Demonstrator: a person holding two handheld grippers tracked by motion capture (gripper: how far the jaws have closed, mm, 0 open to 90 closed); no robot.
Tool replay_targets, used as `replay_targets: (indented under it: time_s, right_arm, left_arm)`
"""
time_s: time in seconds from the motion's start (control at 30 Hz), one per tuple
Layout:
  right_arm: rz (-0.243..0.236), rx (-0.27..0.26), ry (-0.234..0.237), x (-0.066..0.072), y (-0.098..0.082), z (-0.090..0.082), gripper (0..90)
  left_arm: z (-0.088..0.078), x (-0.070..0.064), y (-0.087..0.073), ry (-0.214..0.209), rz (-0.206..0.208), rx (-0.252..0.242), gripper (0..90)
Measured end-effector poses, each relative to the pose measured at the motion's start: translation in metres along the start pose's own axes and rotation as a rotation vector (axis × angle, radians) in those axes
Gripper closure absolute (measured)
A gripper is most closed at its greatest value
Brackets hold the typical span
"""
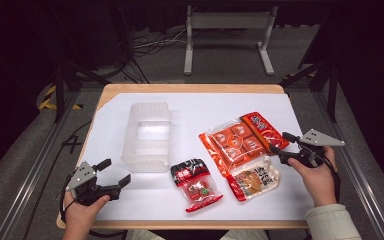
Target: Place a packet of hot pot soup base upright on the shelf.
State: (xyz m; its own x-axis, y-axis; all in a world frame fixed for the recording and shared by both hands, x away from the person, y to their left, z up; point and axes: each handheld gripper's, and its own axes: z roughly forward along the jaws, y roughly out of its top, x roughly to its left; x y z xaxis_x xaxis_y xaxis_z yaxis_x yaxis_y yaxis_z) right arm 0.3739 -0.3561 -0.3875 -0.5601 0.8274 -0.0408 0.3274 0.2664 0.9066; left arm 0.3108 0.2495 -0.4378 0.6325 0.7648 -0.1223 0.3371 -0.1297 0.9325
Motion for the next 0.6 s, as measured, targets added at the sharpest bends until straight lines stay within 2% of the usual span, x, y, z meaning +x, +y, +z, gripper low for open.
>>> replay_targets:
  time_s: [0.07, 0.17, 0.3, 0.4, 0.5, 0.53, 0.6]
  right_arm:
    - [0.034, 0.038, -0.023, -0.005, 0.001, 0.002, 26.4]
    - [0.066, 0.050, -0.043, -0.011, 0.002, 0.005, 25.4]
    - [0.067, 0.061, -0.072, -0.018, 0.004, 0.009, 25.6]
    - [0.072, 0.070, -0.072, -0.022, 0.005, 0.013, 25.3]
    - [0.071, 0.118, -0.076, -0.030, 0.003, 0.020, 24.9]
    - [0.095, 0.129, -0.085, -0.035, 0.002, 0.023, 24.7]
    - [0.108, 0.129, -0.089, -0.037, 0.002, 0.024, 24.6]
  left_arm:
    - [0.000, 0.000, 0.000, 0.000, 0.001, -0.001, 8.8]
    - [0.000, -0.001, 0.001, 0.001, 0.009, 0.000, 8.8]
    - [0.002, -0.001, 0.001, 0.000, 0.015, 0.006, 8.8]
    - [0.004, -0.002, 0.000, -0.006, 0.008, 0.011, 8.8]
    - [0.006, -0.005, 0.000, -0.015, 0.023, 0.026, 8.9]
    - [0.007, -0.006, 0.000, -0.013, 0.036, 0.026, 8.9]
    - [0.007, -0.007, 0.000, -0.013, 0.035, 0.028, 8.9]
